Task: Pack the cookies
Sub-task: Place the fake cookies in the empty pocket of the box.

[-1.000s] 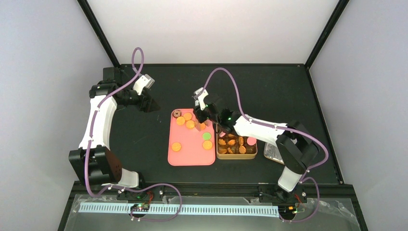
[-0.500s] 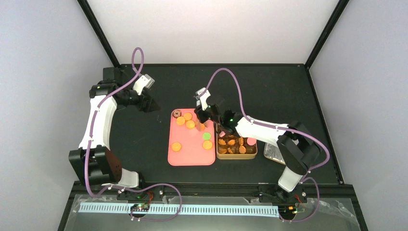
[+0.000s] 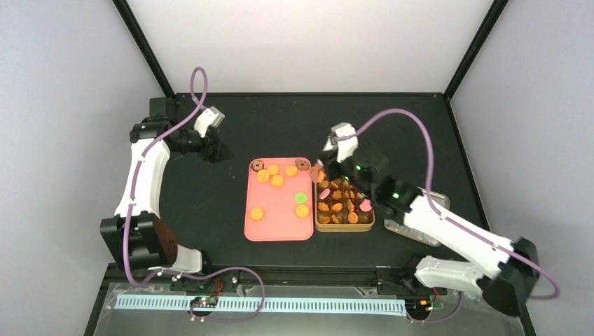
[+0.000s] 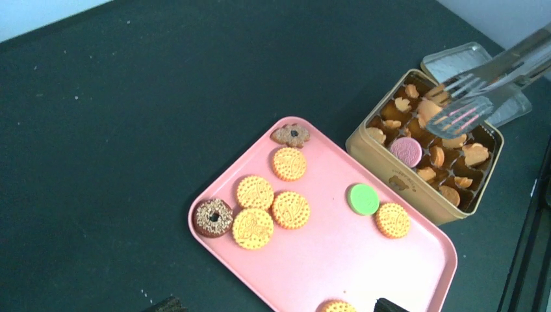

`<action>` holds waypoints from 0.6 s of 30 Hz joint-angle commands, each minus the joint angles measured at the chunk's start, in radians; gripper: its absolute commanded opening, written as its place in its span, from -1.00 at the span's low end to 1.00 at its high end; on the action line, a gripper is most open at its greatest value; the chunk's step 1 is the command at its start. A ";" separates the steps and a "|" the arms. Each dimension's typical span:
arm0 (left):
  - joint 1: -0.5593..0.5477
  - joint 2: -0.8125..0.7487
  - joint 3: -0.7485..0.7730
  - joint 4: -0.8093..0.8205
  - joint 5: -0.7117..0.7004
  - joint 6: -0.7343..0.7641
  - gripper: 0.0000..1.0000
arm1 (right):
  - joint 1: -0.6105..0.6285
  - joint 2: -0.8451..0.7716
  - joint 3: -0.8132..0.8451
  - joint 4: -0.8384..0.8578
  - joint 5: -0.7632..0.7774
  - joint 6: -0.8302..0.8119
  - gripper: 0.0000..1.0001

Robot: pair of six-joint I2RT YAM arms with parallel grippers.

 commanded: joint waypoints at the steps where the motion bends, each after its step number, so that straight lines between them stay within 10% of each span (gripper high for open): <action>1: 0.008 -0.012 0.017 0.060 0.081 -0.037 0.55 | -0.003 -0.174 -0.086 -0.254 0.177 0.088 -0.77; 18: 0.007 -0.011 -0.002 0.114 0.117 -0.056 0.56 | -0.004 -0.394 -0.127 -0.699 0.325 0.350 -0.63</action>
